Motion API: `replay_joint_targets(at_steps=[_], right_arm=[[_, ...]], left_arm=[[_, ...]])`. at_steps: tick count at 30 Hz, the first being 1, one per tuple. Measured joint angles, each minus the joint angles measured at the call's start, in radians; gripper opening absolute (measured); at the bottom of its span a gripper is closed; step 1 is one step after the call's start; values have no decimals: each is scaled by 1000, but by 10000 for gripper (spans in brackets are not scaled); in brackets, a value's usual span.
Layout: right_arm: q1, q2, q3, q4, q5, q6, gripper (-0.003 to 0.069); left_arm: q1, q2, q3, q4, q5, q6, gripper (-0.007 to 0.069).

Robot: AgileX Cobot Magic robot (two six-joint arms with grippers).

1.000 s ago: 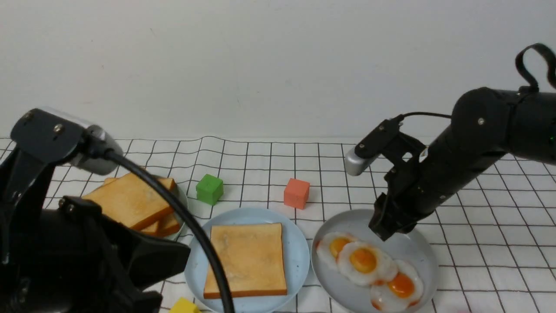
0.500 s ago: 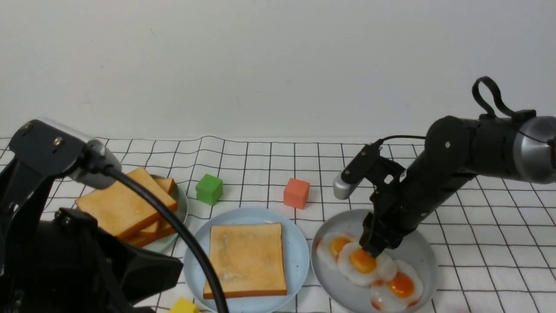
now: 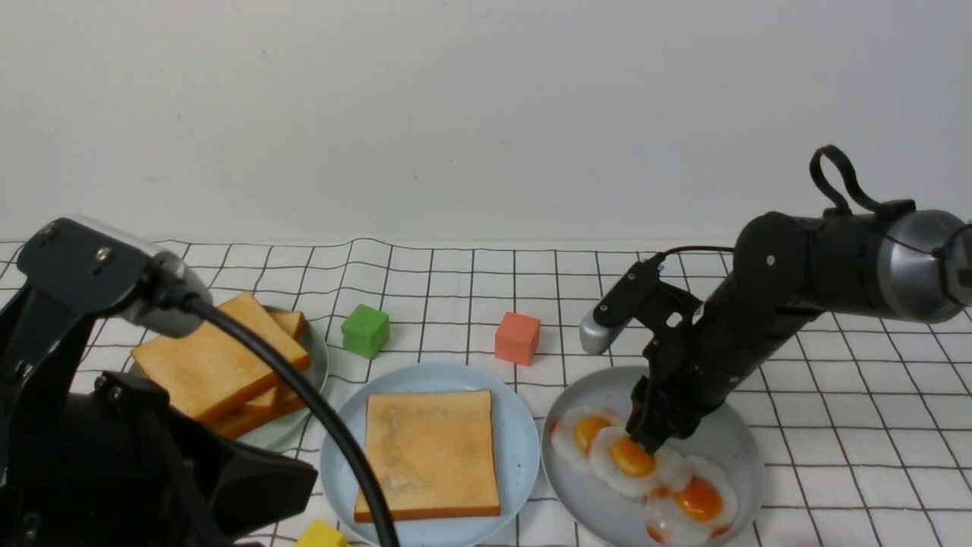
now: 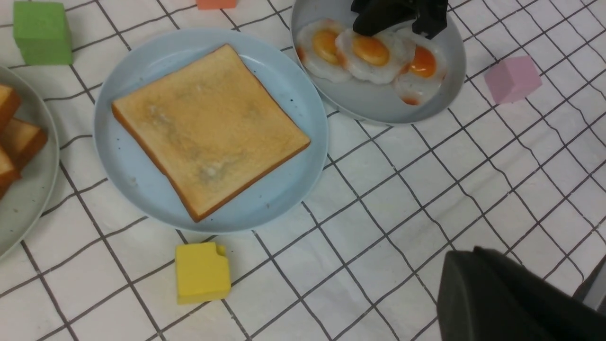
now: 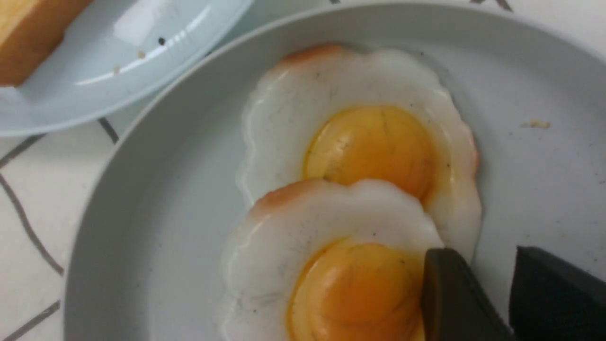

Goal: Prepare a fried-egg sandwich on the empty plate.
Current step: Use the right arm to grab a fried egg, then use the right arm to place the fried egg on the slice of bread in the middle

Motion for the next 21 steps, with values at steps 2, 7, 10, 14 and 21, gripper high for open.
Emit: replay_joint_targets(at_steps=[2,7,10,14,21], right_arm=[[0,4,-4,5,17,-7,153],[-2,5,-5,9,26,-21,4],[-14,3,-5,24,33,-23,4],[-32,-16,-15,16,100,-22,3],[-40,-112,-152,46,241,51,2]], left_arm=[[0,0,0,0,0,-3,-13],[0,0,0,0,0,-7,-13],[0,-1,0,13,0,-7,-13],[0,-24,0,39,20,-13,-12],[0,-145,0,151,121,-138,-7]])
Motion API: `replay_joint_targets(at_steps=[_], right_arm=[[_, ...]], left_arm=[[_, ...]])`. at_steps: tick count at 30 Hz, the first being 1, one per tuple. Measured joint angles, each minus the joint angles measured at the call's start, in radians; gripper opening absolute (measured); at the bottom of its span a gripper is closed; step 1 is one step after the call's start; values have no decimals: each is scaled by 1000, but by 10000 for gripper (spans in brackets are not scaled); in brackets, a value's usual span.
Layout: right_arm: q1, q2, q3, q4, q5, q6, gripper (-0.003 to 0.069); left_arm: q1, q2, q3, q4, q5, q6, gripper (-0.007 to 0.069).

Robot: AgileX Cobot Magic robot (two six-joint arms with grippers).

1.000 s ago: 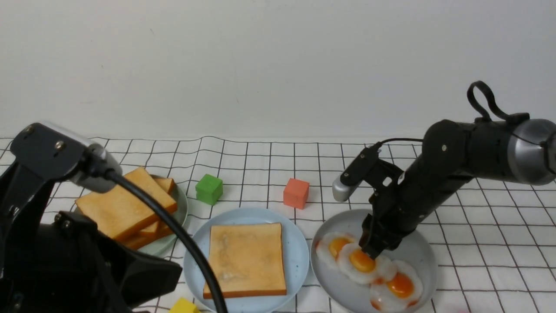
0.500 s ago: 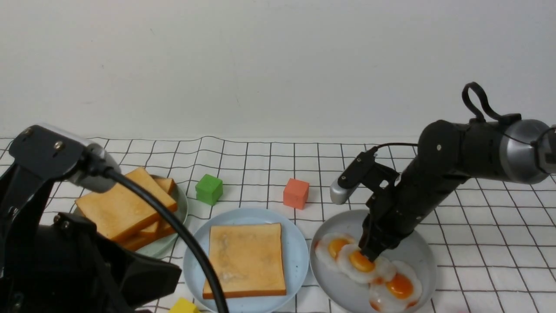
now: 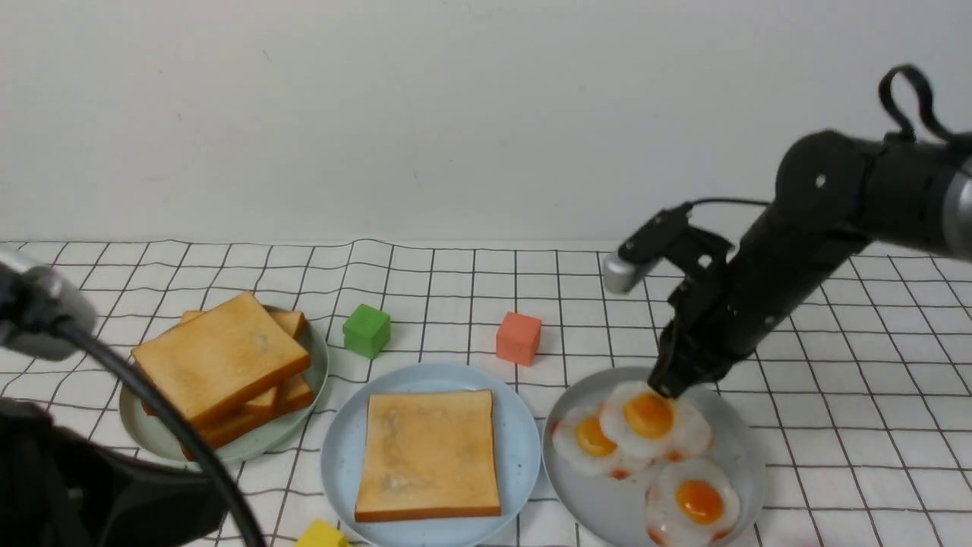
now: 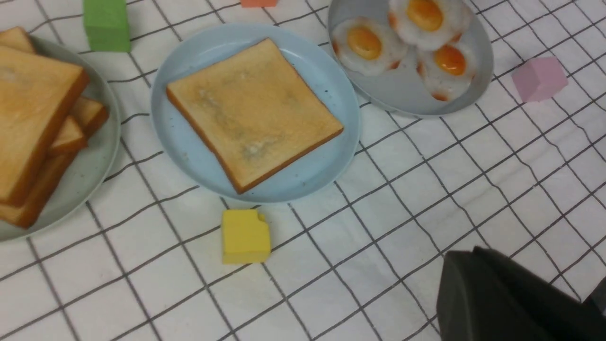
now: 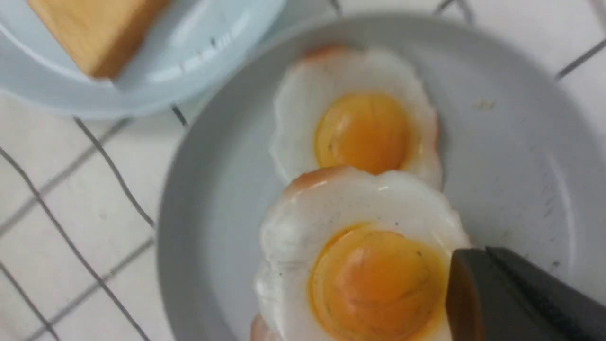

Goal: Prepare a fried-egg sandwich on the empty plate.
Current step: Use the right arm to place the fried egg on the slice of bread in the middle

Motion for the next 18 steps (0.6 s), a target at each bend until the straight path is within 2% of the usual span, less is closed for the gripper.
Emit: replay_joint_targets(at_steps=[6,9,13,18], right_arm=[[89,-2,-76,178,-25,55,2],[188,44,-81,293,-135,56,2],[257,125,-81,322,-243,55,3],[274,196,-81,342,-327,55,36]], left_arm=[[0,-86,0,90,79,-90,-3],[0,-138,0,121,100,-138,-3],[0,-168,0,126,108,-153,1],[0,-170,0,125,109,-154,5]])
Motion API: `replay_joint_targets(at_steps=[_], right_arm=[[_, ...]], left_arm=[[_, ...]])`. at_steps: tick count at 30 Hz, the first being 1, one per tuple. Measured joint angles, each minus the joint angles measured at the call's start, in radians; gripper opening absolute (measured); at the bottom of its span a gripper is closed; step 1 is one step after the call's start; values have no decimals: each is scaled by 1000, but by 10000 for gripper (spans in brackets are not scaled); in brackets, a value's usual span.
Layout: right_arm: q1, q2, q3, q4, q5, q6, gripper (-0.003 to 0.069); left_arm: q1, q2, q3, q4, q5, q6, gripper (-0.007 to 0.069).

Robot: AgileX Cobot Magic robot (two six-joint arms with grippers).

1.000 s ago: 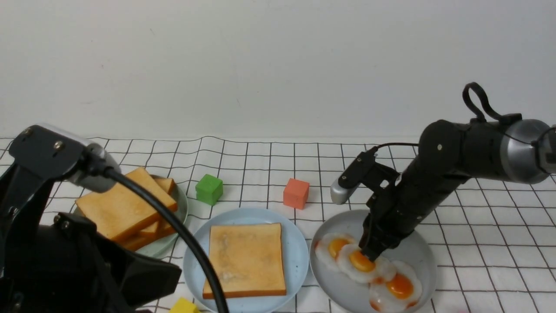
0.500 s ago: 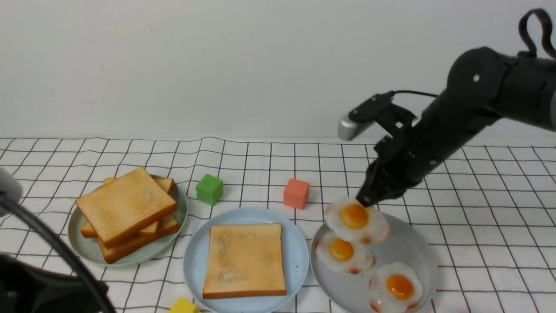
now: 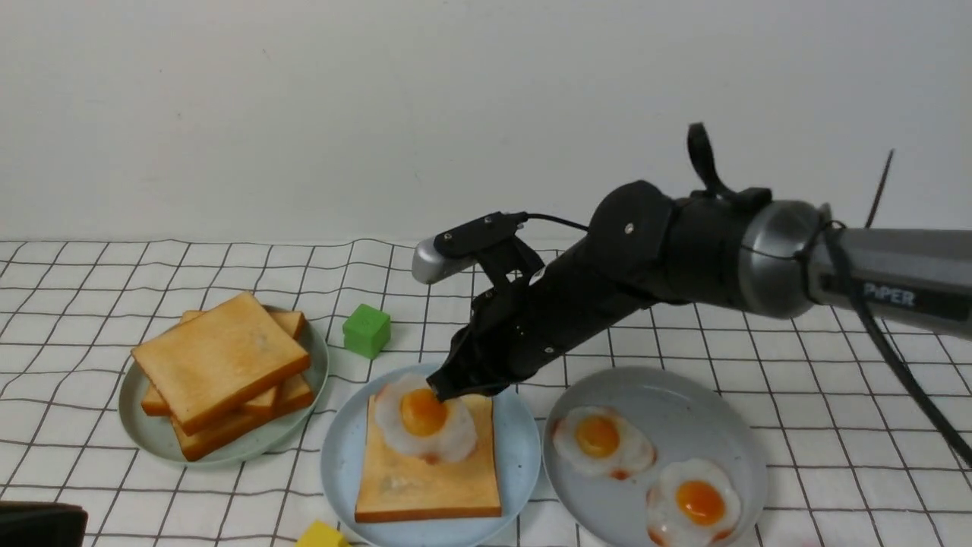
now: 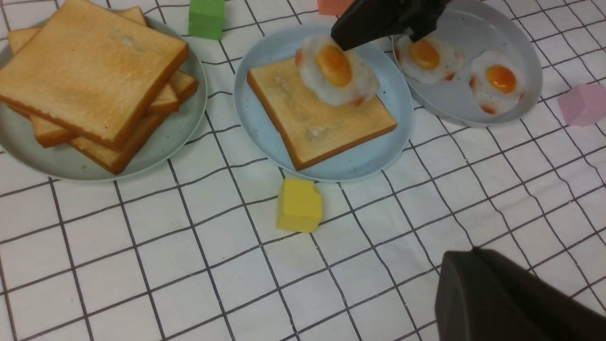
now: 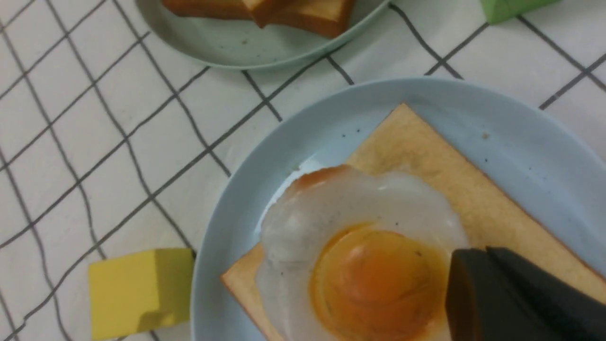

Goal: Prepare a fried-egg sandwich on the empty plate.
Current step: Use the right arm to place the fried egg on the slice of bread in the middle, then use the left arm to grab a slice of bread

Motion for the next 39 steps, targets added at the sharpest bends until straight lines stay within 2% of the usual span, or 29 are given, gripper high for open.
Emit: replay_joint_targets(at_steps=[4,9,11,13,16,18,21,24,28,29,31,32,33,36,37,38,39], right_arm=[[0,16,0,3,-12,0,127],[-1,-4,0,7,-10,0,339],[-7,-42,0,2,13,-12,388],[-18,-101,0,-5,47,-35,406],[-46,-222,-1,-21,109,-60,392],[-84,-354,-5,-47,186,-50,319],[-142,-515,-8,-107,290,35,143],[-180,-634,9,-204,361,123,6],[-190,-762,84,-295,389,188,-10],[-191,-817,126,-317,390,192,-10],[-191,-895,215,-316,377,172,-10],[-191,-910,224,-314,373,168,-10],[-191,-958,283,-292,357,133,-10],[-191,-1032,393,-202,323,32,-7],[-191,-1035,404,-188,322,17,-6],[-191,-1056,441,-132,322,-48,-6],[-191,-1060,457,-105,324,-90,-3]], left_arm=[[0,0,0,0,0,-2,6],[0,0,0,5,-9,-2,12],[0,3,0,13,-27,-10,13],[0,13,0,26,-53,-31,15],[0,44,16,59,-126,-92,17],[0,104,43,94,-223,-196,18],[0,229,51,122,-318,-328,18],[1,363,10,169,-349,-434,18],[53,505,-94,216,-316,-494,19],[104,558,-149,218,-287,-497,20],[209,627,-218,196,-254,-466,20],[230,632,-223,185,-249,-460,20],[296,666,-248,137,-234,-414,20],[484,727,-271,-70,-200,-238,20],[496,731,-271,-85,-198,-214,20],[600,762,-271,-221,-175,-119,20],[644,777,-271,-278,-166,-76,21]])
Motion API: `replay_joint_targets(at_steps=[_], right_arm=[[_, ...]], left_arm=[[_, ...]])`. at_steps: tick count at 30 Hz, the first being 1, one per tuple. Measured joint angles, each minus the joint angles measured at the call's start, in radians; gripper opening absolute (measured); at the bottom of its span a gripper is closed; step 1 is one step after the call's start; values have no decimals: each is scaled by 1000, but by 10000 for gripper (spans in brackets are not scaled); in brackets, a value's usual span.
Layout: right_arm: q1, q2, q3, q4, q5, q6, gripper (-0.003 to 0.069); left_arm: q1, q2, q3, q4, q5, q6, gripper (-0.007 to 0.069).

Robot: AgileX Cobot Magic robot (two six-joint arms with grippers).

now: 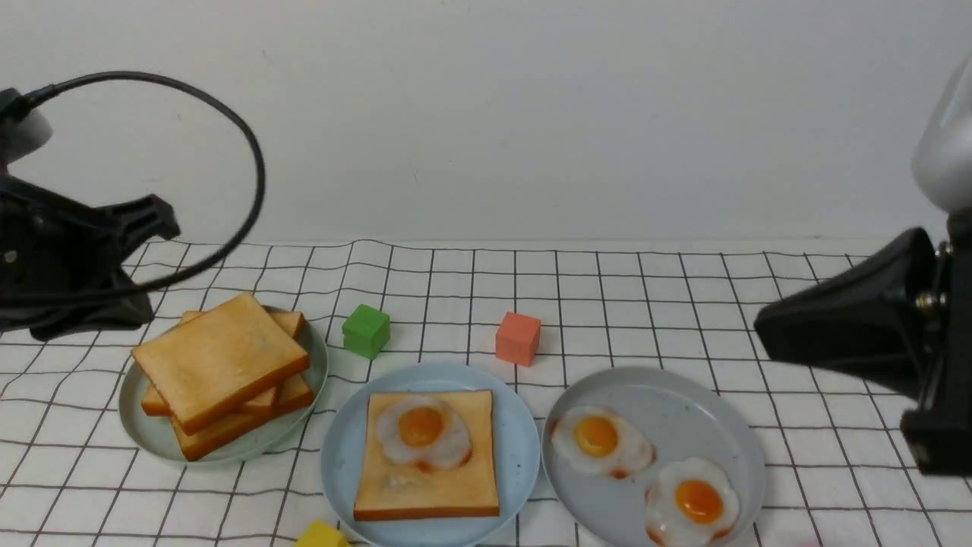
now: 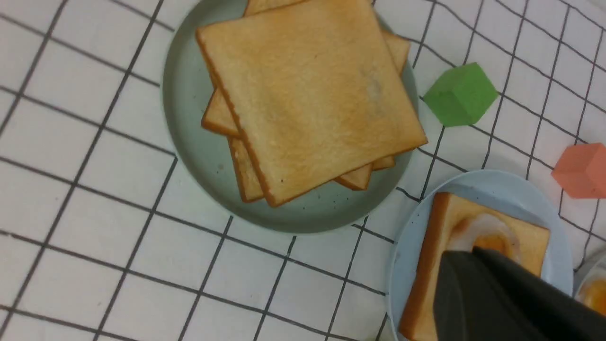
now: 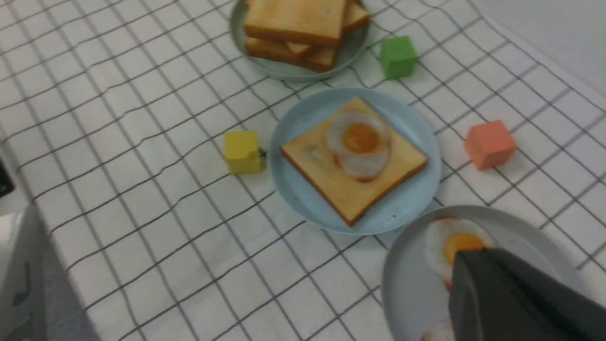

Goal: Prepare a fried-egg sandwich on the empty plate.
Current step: Use the left arm to grab a slice of bread

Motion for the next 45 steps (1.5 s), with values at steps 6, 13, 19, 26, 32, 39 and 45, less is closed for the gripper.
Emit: replay_joint_targets(at_steps=[6,13,19,26,32,39,45], right_arm=[[0,-2,31,188,31,-225,13],[0,-2,31,345,34,-361,29],[0,-2,31,366,34,-382,40],[0,-2,31,366,34,-382,52],[0,-2,31,366,34,-382,59],[0,-2,31,369,34,-382,71],[0,-2,31,370,34,-382,82]], left_arm=[[211,126,-1,-231,30,183,62],[226,278,-1,-277,-37,249,228],[226,394,-3,-416,-127,448,304],[226,470,-4,-471,-175,508,308],[226,478,-8,-471,-175,511,308],[226,482,-9,-458,-171,511,308],[227,532,-11,-483,-178,515,272]])
